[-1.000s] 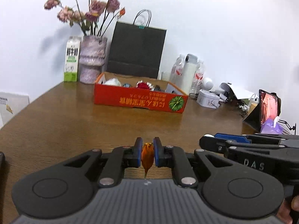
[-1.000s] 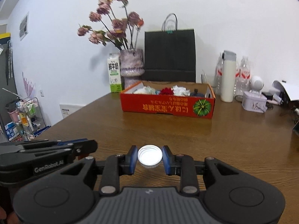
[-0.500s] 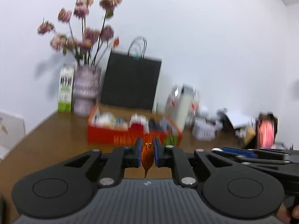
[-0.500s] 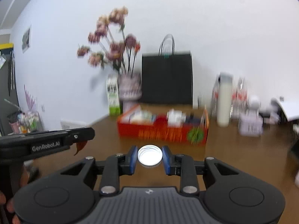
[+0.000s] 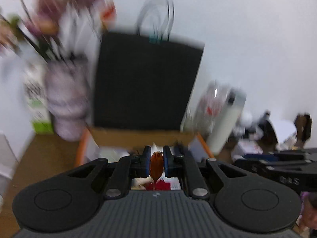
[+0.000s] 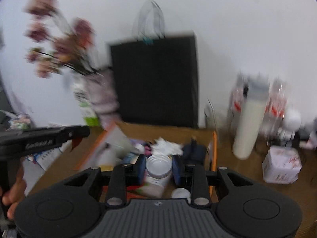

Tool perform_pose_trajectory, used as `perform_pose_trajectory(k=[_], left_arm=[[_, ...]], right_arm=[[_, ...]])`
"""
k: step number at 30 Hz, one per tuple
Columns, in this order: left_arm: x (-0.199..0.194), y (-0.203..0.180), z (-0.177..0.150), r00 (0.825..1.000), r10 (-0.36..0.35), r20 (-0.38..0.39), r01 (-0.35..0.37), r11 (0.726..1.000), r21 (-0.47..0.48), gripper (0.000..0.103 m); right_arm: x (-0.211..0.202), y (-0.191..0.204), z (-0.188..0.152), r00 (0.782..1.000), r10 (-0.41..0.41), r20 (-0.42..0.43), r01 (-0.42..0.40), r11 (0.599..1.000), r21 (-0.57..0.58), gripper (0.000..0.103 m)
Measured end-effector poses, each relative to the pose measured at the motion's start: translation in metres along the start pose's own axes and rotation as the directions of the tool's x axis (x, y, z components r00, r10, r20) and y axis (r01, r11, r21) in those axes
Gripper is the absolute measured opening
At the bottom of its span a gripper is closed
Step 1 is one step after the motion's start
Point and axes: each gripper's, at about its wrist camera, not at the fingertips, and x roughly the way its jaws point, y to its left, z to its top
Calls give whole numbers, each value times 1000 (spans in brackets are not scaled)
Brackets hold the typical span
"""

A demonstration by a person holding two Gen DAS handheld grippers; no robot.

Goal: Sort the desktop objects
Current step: 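Carry the cap with the right tool while the left tool carries the orange piece to the box, then open the right tool inside the box while the left tool releases the orange piece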

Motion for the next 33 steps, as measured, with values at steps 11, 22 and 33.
perform_pose_trajectory(k=[11,22,33], left_arm=[[137,-5,-8,991,35,-127,-35,999,3,14],[120,-2,3,994,64,-89,-64,998,12,72],[1,-4,-88,992,115,-46,-116,993,-30,103]], right_arm=[[122,-53,-11,993,-45,-107,54,995,83,28],[109,-50,5,998,-58,2,58,994,92,58],[36,-17,-69,999,-43,19,42,997,71,65]])
